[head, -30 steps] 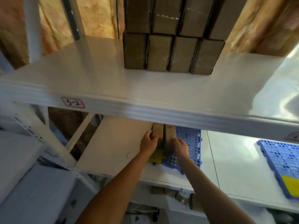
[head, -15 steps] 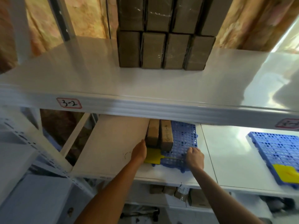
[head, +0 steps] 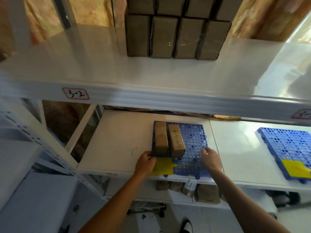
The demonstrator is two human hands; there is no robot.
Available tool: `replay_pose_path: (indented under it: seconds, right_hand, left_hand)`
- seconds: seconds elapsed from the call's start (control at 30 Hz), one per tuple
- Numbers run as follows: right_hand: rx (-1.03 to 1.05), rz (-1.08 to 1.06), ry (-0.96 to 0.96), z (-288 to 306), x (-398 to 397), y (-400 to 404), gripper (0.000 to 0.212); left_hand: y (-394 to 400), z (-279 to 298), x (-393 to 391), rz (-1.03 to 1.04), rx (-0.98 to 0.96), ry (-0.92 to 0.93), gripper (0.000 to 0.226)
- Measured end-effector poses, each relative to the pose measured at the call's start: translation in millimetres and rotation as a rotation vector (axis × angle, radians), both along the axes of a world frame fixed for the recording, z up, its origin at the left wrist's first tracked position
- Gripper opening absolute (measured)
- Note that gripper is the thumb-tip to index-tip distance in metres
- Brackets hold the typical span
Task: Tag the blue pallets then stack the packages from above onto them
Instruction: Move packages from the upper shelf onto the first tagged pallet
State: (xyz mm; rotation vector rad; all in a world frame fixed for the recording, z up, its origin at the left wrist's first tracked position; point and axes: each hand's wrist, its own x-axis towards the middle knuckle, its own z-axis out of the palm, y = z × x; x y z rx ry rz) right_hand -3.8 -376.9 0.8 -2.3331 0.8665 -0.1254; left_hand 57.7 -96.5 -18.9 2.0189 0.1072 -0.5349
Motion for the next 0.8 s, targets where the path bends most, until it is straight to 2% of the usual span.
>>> replay_pose_path:
  seconds: [0.1, 0.2, 0.47, 0.53, 0.67, 0.73, 0.8]
  right_hand:
    - [-0.093, 0.216, -0.113, -6, -17, 5, 0.014]
    - [-0.153, 0.455, -0.065, -17, -28, 16, 0.011]
    - [-0.163, 0.476, -0.061, -20, -29, 20, 0.011]
    - [-0.087, 0.379, -0.124, -21, -27, 23, 0.012]
    - [0.316, 0.140, -0.244, -6, -8, 34, 0.036]
    - [0.436, 0.156, -0.221, 2, 9, 41, 0.044]
    - [0.560, 0.191, -0.194, 11, 25, 51, 0.041]
  left_hand:
    - [5, -4, -6, -0.081, 0.011, -0.035, 0.057]
    - [4, -7, -7, -0.048, -0.031, -0.074, 0.054]
    - [5, -14, -4, -0.028, -0.075, -0.093, 0.049]
    - [3, -15, -2, -0.008, -0.067, -0.110, 0.046]
    - [-8, 4, 9, 0.116, -0.170, -0.207, 0.039]
    - [-17, 15, 19, 0.047, -0.210, -0.189, 0.047]
    - [-27, 23, 29, -0.011, -0.173, -0.186, 0.053]
